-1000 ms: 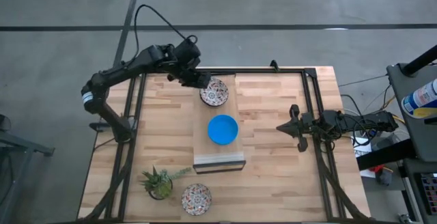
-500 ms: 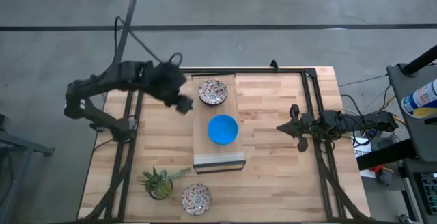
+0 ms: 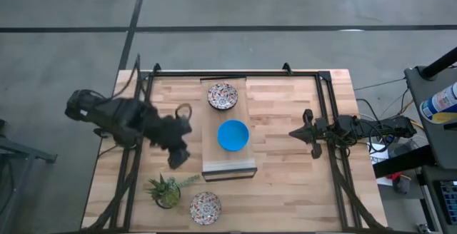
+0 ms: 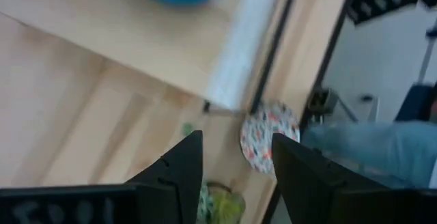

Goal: Pick & Place Mini bowls
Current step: Stack the white bowl on top of the white bowls on the shelf

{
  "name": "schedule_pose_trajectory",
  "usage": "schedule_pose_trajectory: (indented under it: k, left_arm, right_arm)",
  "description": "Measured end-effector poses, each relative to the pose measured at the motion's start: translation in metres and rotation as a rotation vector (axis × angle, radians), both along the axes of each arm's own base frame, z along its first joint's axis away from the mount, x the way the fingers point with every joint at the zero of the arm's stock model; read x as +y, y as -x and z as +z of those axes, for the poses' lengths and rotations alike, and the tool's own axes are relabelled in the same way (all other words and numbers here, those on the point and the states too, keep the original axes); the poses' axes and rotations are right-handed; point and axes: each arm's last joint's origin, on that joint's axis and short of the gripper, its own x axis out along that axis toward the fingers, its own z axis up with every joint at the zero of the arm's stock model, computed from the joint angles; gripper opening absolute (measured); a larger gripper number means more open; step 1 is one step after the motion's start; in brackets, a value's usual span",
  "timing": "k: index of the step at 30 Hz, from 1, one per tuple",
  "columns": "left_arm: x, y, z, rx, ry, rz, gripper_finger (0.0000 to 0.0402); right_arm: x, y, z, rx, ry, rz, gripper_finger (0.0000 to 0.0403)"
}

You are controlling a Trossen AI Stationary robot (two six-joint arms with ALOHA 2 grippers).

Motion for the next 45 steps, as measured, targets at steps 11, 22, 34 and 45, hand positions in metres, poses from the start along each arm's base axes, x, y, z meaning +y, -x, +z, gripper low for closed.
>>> schedule_pose_trajectory:
  k: [11, 22, 34, 45]
  left_arm:
    - [-0.079, -0.005, -0.051, 0.047, 0.06, -0.065, 0.0165]
    - [-0.098, -0.024, -0.133, 0.095, 0.075, 0.116, 0.0165]
    - [-0.119, -0.031, -0.179, 0.143, 0.024, 0.088, 0.0165]
    - [-0.129, -0.04, -0.211, 0.234, -0.025, 0.074, 0.0165]
  right_arm:
    - [0.0, 0.0, 0.0, 0.0, 0.0, 0.0, 0.0008]
    - [0.0, 0.0, 0.0, 0.0, 0.0, 0.0, 0.0008]
    - [0.0, 0.0, 0.0, 0.0, 0.0, 0.0, 0.0008]
    - [0.0, 0.0, 0.0, 0.0, 0.0, 0.0, 0.0008]
